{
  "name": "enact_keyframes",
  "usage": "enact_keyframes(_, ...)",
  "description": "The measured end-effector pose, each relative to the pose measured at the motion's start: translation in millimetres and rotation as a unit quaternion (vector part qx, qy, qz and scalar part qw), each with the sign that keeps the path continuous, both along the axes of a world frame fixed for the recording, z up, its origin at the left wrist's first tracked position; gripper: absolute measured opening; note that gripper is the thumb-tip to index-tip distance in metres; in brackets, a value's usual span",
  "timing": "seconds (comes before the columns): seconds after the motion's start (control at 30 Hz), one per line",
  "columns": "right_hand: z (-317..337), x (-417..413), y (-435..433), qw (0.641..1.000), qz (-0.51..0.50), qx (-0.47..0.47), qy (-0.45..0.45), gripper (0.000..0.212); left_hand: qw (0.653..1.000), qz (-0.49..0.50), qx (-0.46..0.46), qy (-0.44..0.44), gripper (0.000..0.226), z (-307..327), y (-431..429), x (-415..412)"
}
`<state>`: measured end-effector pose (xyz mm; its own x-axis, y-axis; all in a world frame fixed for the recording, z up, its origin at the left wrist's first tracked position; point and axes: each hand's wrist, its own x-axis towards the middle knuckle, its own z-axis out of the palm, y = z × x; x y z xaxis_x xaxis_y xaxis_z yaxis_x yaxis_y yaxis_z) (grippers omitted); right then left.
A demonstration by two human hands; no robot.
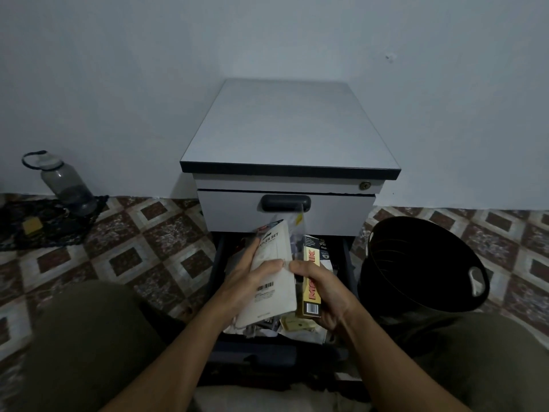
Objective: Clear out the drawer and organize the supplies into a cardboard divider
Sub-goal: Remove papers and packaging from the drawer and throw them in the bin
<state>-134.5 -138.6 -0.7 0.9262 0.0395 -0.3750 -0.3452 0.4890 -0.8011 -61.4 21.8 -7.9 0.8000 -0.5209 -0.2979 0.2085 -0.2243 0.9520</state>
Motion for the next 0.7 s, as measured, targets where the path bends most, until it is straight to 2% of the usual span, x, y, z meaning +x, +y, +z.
enact_keyframes(0.13,15,-10,-3,1.000,-0.012,-0.021,-0.012,0.082,1.000,-0.008,-0.017,-0.008,0.096,6,-1,-5)
enact_keyframes(0.23,28,-18,-4,0.996,-0.041,-0.060,-0.050,0.075,0.999,-0.008,-0.036,-0.020,0.094,12,-4,-10)
enact_keyframes(0.27,32,-21,-4,0.993,-0.049,-0.082,-0.064,0.078,0.999,-0.007,-0.040,-0.023,0.092,14,-5,-12)
enact_keyframes(0.4,51,-39,-11,0.979,-0.065,-0.160,-0.105,0.114,0.996,-0.024,-0.075,-0.035,0.086,28,-10,-25)
enact_keyframes(0.7,103,-88,-52,0.957,-0.151,-0.201,-0.145,0.123,0.984,-0.110,-0.122,-0.075,0.088,86,-62,-55)
